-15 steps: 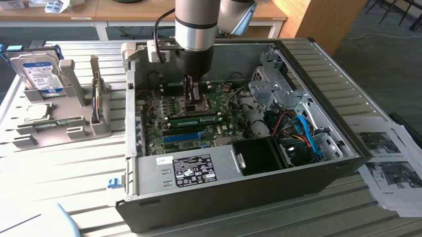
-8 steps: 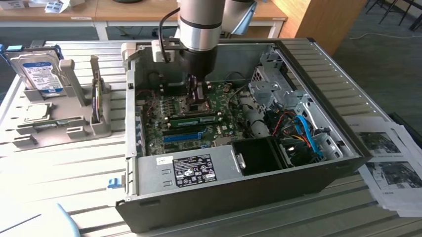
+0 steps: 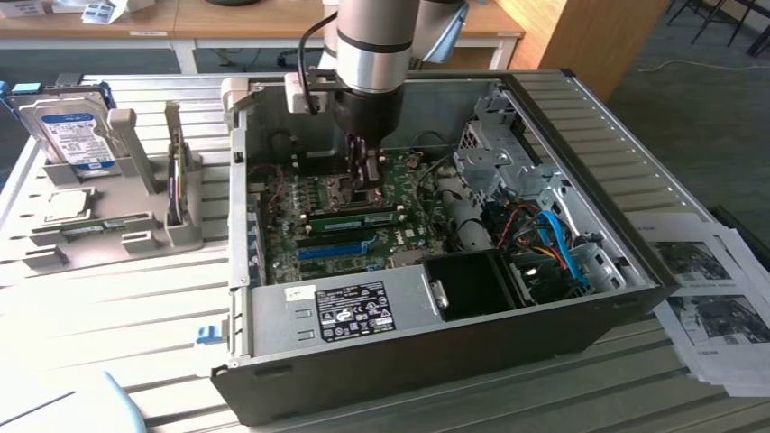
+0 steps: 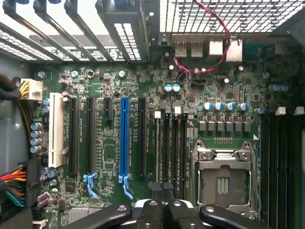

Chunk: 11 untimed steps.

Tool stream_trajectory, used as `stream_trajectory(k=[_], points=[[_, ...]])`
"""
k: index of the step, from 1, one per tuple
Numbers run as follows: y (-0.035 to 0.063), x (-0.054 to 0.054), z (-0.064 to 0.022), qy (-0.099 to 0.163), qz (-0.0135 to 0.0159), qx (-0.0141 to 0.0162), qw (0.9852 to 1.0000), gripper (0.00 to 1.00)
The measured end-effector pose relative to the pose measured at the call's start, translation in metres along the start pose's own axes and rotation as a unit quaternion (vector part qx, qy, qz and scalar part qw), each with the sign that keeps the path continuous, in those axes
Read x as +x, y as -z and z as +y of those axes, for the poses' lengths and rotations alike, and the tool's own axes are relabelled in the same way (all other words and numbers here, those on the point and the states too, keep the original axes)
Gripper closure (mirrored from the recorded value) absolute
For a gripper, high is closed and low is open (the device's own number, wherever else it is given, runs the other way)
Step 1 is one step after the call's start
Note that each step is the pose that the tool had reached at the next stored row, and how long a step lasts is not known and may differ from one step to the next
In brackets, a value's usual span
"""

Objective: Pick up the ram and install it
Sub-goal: 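Press down the ram until it locks into place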

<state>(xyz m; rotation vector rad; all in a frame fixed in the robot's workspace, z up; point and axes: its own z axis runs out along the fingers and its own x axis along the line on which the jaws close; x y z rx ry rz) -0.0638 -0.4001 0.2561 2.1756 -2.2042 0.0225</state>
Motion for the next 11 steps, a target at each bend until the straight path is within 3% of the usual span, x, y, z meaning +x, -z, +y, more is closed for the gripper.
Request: stream_trajectory(k=[11], points=[[0.0008,-0.0001,-0.0025,0.000,0.0001,-0.0003,1.0000,0.91]])
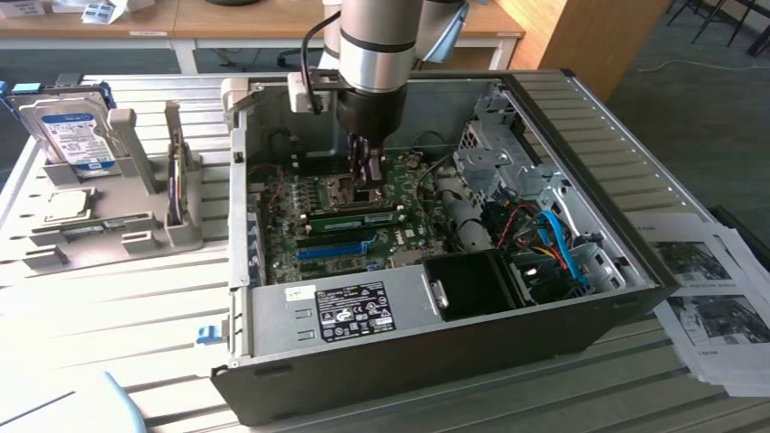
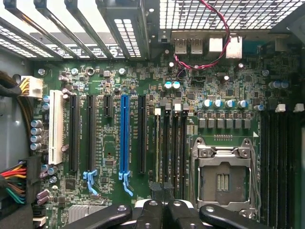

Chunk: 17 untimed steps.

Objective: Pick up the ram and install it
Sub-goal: 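Press down the ram until it locks into place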

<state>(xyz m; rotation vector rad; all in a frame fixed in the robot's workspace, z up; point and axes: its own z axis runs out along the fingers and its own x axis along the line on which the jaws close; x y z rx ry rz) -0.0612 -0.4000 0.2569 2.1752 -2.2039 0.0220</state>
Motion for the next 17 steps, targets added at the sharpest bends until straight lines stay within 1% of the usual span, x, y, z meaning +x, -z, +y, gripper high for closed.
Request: stream_trajectory(k=[17], points=[[0.0173,0.001,0.0004,0.000,-0.0001,0.0000,1.0000,0.91]])
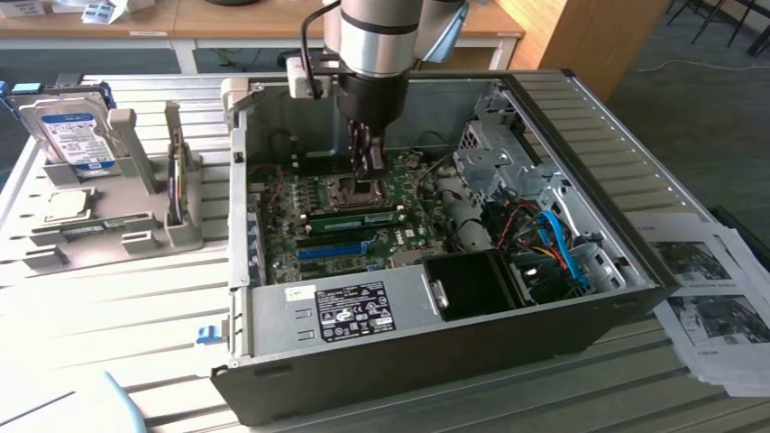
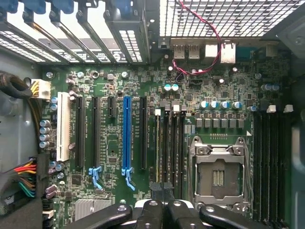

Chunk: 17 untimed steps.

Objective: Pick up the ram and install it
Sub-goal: 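Press down the ram until it locks into place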

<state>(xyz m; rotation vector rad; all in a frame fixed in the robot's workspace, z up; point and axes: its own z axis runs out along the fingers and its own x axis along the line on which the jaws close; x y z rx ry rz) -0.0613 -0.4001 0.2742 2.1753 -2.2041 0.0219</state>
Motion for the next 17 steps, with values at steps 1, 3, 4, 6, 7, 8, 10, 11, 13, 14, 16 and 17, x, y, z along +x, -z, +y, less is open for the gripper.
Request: stream_trajectory(k=[1,3,4,6,7,8,10,11,13,14,16,17], points=[[0.0010,0.000,0.0000,0.000,0.0000,0.0000,1.0000,0.91],[0.0030,0.000,0.0001,0.000,0.0000,0.0000,1.0000,0.91],[0.0039,0.000,0.0001,0.000,0.0000,0.0000,1.0000,0.91],[0.0058,0.000,0.0001,0.000,0.0000,0.0000,1.0000,0.91],[0.0066,0.000,0.0001,0.000,0.0000,0.0000,1.0000,0.91],[0.0074,0.000,0.0002,0.000,0.0000,0.0000,1.0000,0.91],[0.0088,0.000,0.0002,0.000,0.0000,0.0000,1.0000,0.91],[0.0095,0.000,0.0002,0.000,0.0000,0.0000,1.0000,0.91],[0.0108,0.000,0.0002,0.000,0.0000,0.0000,1.0000,0.91],[0.0115,0.000,0.0003,0.000,0.0000,0.0000,1.0000,0.91],[0.0129,0.001,0.0003,0.000,0.0000,0.0000,1.0000,0.91],[0.0135,0.001,0.0003,0.000,0.0000,0.0000,1.0000,0.91]])
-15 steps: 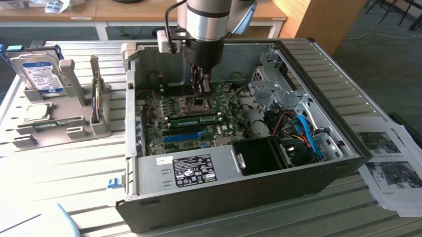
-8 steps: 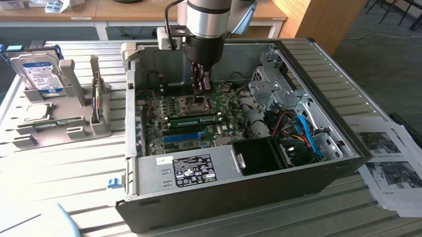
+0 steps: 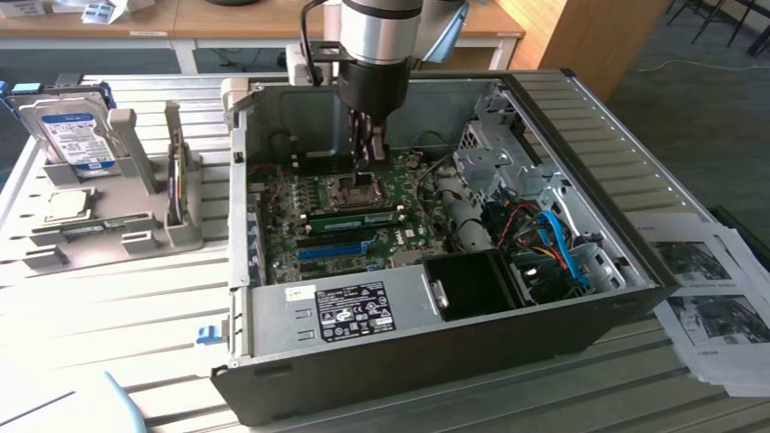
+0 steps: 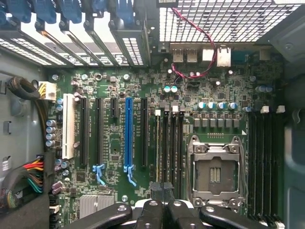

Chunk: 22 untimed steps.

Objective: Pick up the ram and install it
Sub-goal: 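Press down the ram until it locks into place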

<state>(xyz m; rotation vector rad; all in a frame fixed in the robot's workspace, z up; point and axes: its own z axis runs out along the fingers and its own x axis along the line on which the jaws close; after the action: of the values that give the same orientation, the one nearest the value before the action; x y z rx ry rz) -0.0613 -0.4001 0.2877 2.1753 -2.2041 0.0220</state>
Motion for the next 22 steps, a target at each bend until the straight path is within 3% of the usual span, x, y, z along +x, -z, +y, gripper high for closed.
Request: stream_trajectory(k=[10,22], points=[[0.0020,0.000,0.0001,0.000,0.0001,-0.0001,1.0000,0.91],[0.0145,0.001,0.0003,0.000,0.0000,0.0000,1.0000,0.91]])
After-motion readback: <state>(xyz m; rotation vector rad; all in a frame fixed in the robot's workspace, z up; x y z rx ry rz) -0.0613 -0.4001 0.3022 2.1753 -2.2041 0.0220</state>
